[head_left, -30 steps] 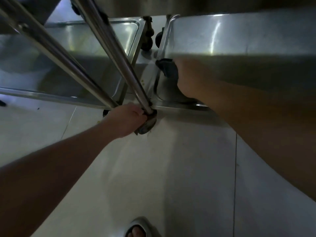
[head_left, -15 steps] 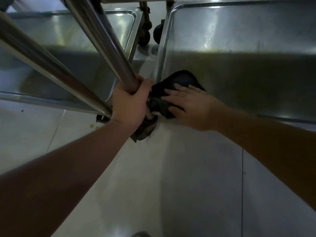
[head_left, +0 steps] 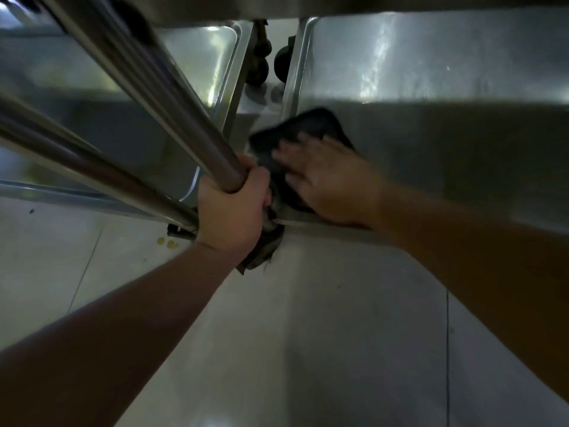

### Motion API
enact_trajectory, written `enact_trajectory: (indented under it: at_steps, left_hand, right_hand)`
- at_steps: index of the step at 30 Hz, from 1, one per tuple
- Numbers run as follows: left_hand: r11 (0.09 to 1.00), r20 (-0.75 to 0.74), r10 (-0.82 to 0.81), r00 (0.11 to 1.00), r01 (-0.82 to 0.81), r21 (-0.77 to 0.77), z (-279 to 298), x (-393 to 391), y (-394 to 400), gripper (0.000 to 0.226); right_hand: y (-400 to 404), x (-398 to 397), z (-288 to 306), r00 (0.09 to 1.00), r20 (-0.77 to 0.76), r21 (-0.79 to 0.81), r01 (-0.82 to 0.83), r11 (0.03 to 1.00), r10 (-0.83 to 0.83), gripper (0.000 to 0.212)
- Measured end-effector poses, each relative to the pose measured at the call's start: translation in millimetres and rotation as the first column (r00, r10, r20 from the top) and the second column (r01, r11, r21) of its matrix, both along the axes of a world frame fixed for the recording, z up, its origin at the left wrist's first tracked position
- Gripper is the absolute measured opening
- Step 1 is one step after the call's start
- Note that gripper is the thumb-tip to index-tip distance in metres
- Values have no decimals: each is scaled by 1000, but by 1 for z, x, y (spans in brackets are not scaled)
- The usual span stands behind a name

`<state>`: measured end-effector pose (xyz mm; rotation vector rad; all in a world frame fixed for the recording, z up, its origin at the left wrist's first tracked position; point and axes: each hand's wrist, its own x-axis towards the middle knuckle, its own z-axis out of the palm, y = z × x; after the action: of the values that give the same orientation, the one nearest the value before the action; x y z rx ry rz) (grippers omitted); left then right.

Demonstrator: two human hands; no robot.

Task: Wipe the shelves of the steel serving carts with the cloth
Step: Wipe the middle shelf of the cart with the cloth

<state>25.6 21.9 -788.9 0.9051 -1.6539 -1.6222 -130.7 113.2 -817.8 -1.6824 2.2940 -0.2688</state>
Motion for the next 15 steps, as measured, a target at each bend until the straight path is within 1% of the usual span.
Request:
enact_trajectory:
  at_steps: [2, 3, 4, 5, 7, 9, 10, 12, 15]
  left_hand:
    - [999, -39, 16, 999, -14, 35, 1, -2, 2, 18]
    - [999, -43, 17, 999, -15, 46, 2, -2, 2, 19]
    - [999, -38, 10, 999, -8, 48, 1, -2, 2, 22]
    - [999, -26, -2, 1000, 3, 45, 1, -1, 2, 26]
    - [999, -5, -23, 1000, 23, 32, 0, 0, 1, 35]
    - [1000, 13, -28, 1000, 28, 10, 0, 2, 0, 38]
    - [1000, 17, -31, 999, 31, -2, -1, 3, 0, 37]
    - [998, 21, -57, 998, 58, -6, -1, 5, -2, 34]
    - [995, -2, -93, 996, 93, 32, -2, 7, -4, 32]
  right_hand:
    - [35, 8, -1, 988, 70, -16, -138, 990, 139, 57]
    - [45, -1, -2, 983, 82, -10, -165, 986, 165, 59]
    - [49, -18, -4, 987, 67, -9, -146, 989, 146, 60]
    - [46, -38, -6, 996, 40, -24, -78, 997, 79, 58]
    - [23, -82, -5, 989, -12, -43, 147, 988, -147, 54]
    - [-11, -119, 1, 936, 1, 4, 353, 936, -353, 57]
    - [-28, -131, 5, 910, 13, 35, 413, 910, -414, 59]
    - [-63, -142, 9, 878, 18, 110, 474, 874, -479, 62]
    - [-102, -137, 17, 868, 16, 199, 484, 852, -497, 63]
